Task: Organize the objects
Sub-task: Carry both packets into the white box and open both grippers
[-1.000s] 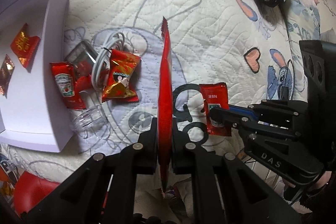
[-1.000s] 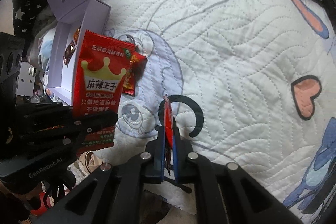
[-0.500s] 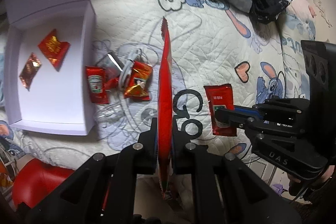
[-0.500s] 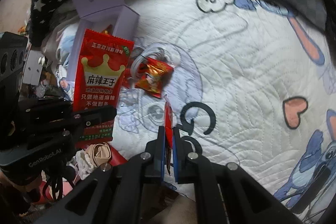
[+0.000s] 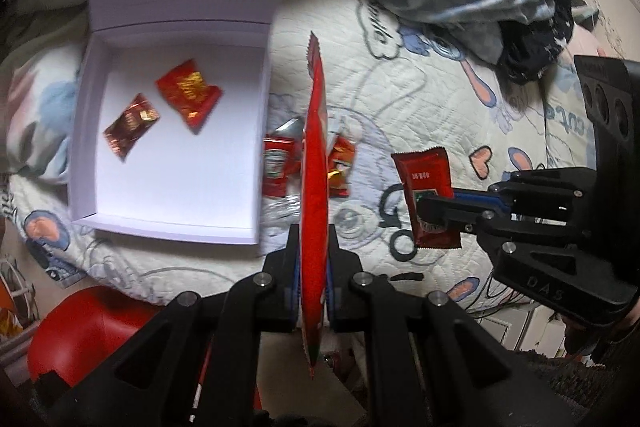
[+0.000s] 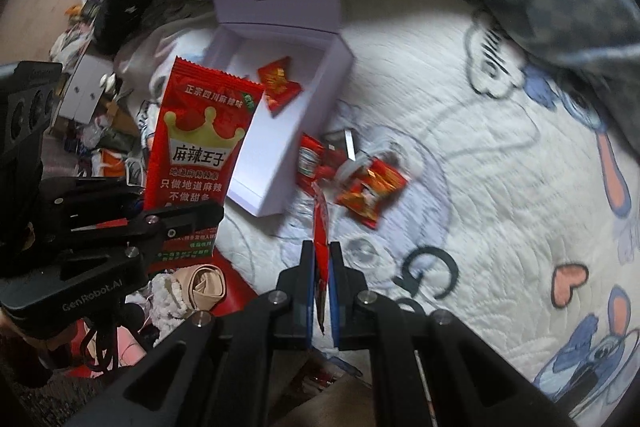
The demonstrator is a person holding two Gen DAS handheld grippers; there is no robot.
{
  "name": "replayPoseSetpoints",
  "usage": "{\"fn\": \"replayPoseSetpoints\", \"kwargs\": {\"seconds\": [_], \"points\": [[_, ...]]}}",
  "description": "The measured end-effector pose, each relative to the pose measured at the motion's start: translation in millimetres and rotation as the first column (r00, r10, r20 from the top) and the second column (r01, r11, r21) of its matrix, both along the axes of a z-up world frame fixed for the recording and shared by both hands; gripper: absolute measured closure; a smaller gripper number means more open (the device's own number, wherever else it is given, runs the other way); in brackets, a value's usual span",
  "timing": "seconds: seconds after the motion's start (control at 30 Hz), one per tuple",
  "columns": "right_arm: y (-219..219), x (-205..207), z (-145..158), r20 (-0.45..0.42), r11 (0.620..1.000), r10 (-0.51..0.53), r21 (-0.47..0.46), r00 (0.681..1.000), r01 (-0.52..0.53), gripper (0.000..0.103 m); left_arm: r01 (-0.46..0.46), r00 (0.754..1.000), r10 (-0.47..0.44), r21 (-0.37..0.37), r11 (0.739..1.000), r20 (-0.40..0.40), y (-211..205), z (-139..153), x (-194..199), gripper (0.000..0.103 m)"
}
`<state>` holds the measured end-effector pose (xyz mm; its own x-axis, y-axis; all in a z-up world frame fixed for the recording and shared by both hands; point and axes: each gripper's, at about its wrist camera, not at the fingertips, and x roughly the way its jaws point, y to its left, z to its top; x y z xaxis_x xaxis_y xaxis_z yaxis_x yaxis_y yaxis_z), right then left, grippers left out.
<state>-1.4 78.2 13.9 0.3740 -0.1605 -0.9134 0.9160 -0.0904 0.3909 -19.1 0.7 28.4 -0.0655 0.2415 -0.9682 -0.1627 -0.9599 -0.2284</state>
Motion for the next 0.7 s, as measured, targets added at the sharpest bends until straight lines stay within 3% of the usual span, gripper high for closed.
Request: {"fn": "replayPoseSetpoints", "kwargs": {"seconds": [0.37, 0.7], "points": [[-48.8, 65.4, -11.2, 0.019, 0.993, 0.12, 0.004, 0.993, -0.12, 0.098, -0.102, 0.994, 0.102, 0.002, 0.995, 0.029, -70.8, -18.2, -6.8, 0.094], [-85.8, 101.0, -36.7, 0.041, 0.99, 0.142, 0.02, 0.989, -0.143, 0.098, -0.133, 0.989, 0.133, -0.004, 0.991, 0.065, -118.7, -46.5, -26.9, 0.094]]}}
